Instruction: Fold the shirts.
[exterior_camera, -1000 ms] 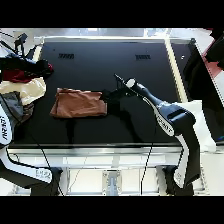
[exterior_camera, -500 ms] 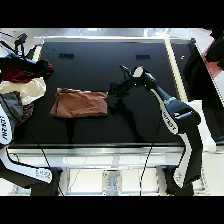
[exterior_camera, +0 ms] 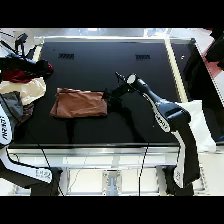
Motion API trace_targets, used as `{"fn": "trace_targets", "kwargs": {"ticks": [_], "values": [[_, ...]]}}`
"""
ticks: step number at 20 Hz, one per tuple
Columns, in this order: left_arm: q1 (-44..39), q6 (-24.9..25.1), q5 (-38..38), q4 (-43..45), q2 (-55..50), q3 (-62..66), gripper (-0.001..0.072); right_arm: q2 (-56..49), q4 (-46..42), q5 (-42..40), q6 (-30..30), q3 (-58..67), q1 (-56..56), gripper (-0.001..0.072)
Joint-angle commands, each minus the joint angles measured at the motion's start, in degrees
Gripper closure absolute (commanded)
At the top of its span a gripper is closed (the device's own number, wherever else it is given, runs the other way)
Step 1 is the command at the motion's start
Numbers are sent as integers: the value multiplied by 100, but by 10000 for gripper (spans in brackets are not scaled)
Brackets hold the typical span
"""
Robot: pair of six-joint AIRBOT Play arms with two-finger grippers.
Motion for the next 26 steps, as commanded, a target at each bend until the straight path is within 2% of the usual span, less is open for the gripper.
{"fn": "trace_targets", "kwargs": {"ticks": [1,6,7,8,9,10,13,16,20,26], "values": [[7,24,2,2,2,4,698,-57,492,-39,-103,2,79,149],[4,22,-4,0,2,4,698,-223,479,-87,-168,2,538,157],[7,22,-4,2,2,4,698,-256,494,-90,-168,2,610,261],[7,22,-4,2,2,4,698,-249,505,-90,-173,11,662,502],[7,22,-2,2,2,4,698,-240,507,-74,-227,98,675,677],[7,22,-2,4,2,4,698,-232,509,-42,-299,247,673,700],[7,22,0,2,2,4,698,26,195,153,-367,876,533,701],[7,22,0,4,2,4,698,732,-1434,522,-116,1174,114,702],[7,20,2,2,2,4,698,1803,-3648,1528,376,1078,-957,702],[7,20,0,4,2,4,698,3147,-4833,2365,455,542,-3069,702]]}}
